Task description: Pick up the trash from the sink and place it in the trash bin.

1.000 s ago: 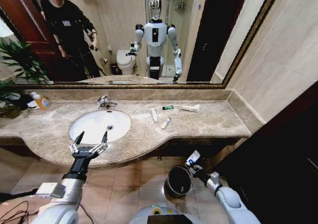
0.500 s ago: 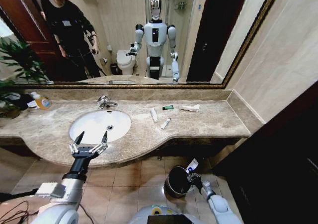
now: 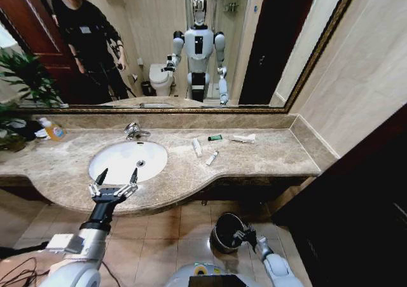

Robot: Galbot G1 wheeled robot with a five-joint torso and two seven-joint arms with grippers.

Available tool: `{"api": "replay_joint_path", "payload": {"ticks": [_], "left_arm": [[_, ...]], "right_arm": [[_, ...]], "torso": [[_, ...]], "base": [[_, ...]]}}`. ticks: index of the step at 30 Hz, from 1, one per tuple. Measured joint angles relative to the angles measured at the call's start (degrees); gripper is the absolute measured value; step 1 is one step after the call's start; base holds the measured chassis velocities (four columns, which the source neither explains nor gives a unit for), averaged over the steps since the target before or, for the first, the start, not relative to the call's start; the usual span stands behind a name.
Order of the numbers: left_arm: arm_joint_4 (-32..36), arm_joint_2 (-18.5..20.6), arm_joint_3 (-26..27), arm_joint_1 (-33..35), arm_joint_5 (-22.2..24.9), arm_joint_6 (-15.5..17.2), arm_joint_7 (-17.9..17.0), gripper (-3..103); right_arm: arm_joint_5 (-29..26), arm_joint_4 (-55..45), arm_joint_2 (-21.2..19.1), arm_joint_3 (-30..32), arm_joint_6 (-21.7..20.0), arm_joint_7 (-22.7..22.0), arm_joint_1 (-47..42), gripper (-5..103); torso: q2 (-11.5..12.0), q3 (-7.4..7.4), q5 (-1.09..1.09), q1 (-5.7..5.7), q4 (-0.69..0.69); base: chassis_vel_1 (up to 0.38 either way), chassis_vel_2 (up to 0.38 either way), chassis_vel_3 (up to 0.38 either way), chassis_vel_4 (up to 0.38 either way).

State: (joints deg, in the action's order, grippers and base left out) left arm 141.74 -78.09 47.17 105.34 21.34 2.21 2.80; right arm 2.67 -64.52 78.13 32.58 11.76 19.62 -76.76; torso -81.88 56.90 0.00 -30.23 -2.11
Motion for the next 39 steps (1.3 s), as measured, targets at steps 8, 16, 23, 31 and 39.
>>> {"api": "replay_joint_path", "payload": {"ticks": [8,16,23,31,39], "left_arm": [[0.0,0.0,0.0,0.0,0.0,0.0,0.0,100],[0.0,0.0,0.0,0.0,0.0,0.0,0.0,100],[0.0,0.0,0.0,0.0,0.0,0.0,0.0,100],[0.0,0.0,0.0,0.0,0.0,0.0,0.0,100],[0.0,0.0,0.0,0.0,0.0,0.0,0.0,100]], "right_arm": [[-2.11,-4.88,-1.82,-0.22,-2.89,0.36,-1.71,99],[-5.7,-9.13,-3.72,-0.37,-3.16,1.89,-4.34,100],[-12.1,-20.05,-6.32,0.83,-1.35,3.02,-9.94,100],[-23.01,-42.66,-10.02,5.06,-3.96,0.47,-19.14,100],[-30.75,-63.76,-13.46,3.48,-21.43,-10.1,-13.62,100]], "torso": [[0.0,0.0,0.0,0.0,0.0],[0.0,0.0,0.01,0.0,0.0],[0.0,0.0,0.01,0.0,0.0],[0.0,0.0,0.0,0.01,0.01],[0.0,0.0,0.0,0.0,-0.01]], "base": [[0.0,0.0,0.0,0.0],[0.0,0.0,0.0,0.0],[0.0,0.0,0.0,0.0],[0.0,0.0,0.0,0.0],[0.0,0.0,0.0,0.0]]}}
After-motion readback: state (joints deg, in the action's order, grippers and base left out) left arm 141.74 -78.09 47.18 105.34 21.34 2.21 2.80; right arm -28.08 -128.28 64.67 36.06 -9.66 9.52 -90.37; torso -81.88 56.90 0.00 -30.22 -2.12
